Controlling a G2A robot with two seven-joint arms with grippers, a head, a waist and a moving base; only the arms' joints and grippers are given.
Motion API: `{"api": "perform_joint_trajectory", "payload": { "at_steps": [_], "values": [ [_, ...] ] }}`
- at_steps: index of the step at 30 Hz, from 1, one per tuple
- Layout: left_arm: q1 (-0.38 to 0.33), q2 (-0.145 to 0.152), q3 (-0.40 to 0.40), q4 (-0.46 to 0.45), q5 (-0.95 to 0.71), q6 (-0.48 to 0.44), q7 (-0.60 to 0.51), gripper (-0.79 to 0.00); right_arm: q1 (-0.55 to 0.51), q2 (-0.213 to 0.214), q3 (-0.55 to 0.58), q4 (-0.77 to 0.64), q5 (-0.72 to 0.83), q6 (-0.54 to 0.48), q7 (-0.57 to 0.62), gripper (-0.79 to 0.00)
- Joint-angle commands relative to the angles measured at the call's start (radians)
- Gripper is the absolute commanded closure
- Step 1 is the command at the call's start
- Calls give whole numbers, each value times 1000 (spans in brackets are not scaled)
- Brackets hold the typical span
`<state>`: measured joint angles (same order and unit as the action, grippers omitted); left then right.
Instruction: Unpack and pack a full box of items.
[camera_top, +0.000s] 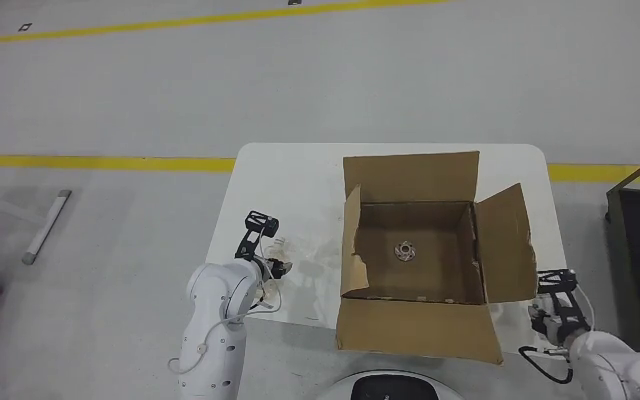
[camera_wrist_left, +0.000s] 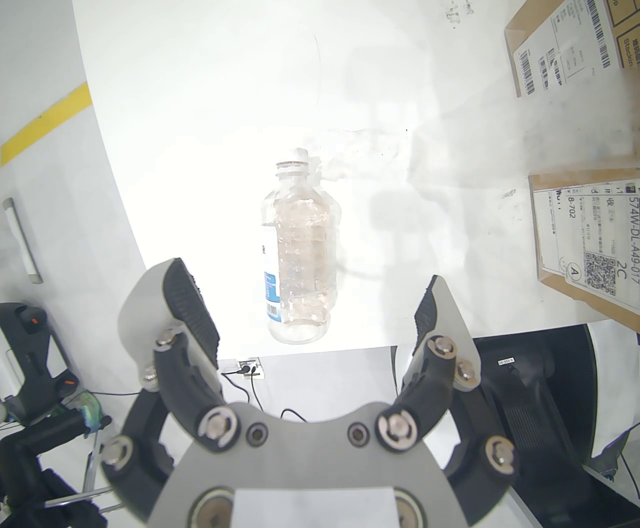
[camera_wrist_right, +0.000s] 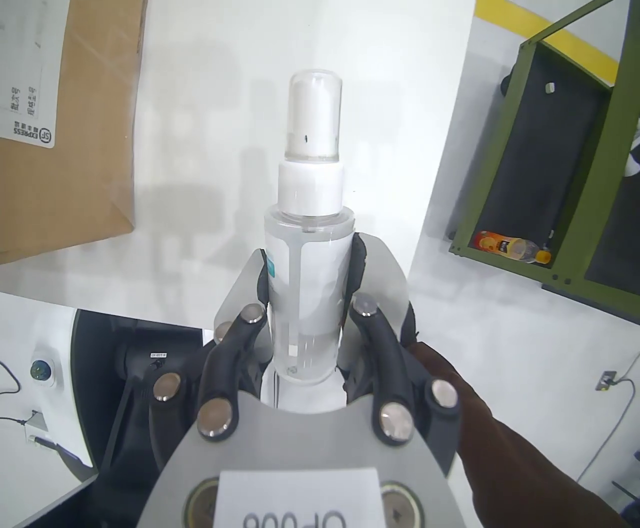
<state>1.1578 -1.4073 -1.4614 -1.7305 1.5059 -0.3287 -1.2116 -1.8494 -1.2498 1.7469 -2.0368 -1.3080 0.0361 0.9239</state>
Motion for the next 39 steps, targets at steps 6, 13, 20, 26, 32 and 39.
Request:
{"api": "perform_joint_trajectory", "payload": {
  "at_steps": [6,13,20,26,32,39],
  "values": [
    [0,0,0,0,0,0,0,-785,57,-2,-61,49,-35,20,17,0],
    [0,0,0,0,0,0,0,-785,88,-4,-101,79,-72,46,32,-62],
    [0,0,0,0,0,0,0,-785,107,-4,-114,100,-89,43,40,-157],
    [0,0,0,0,0,0,0,-785,125,-3,-118,112,-105,29,56,-215],
    [0,0,0,0,0,0,0,-785,145,-3,-126,137,-112,18,68,-259],
    [0,0,0,0,0,0,0,-785,164,-3,-132,158,-110,13,74,-354]
  ]
}}
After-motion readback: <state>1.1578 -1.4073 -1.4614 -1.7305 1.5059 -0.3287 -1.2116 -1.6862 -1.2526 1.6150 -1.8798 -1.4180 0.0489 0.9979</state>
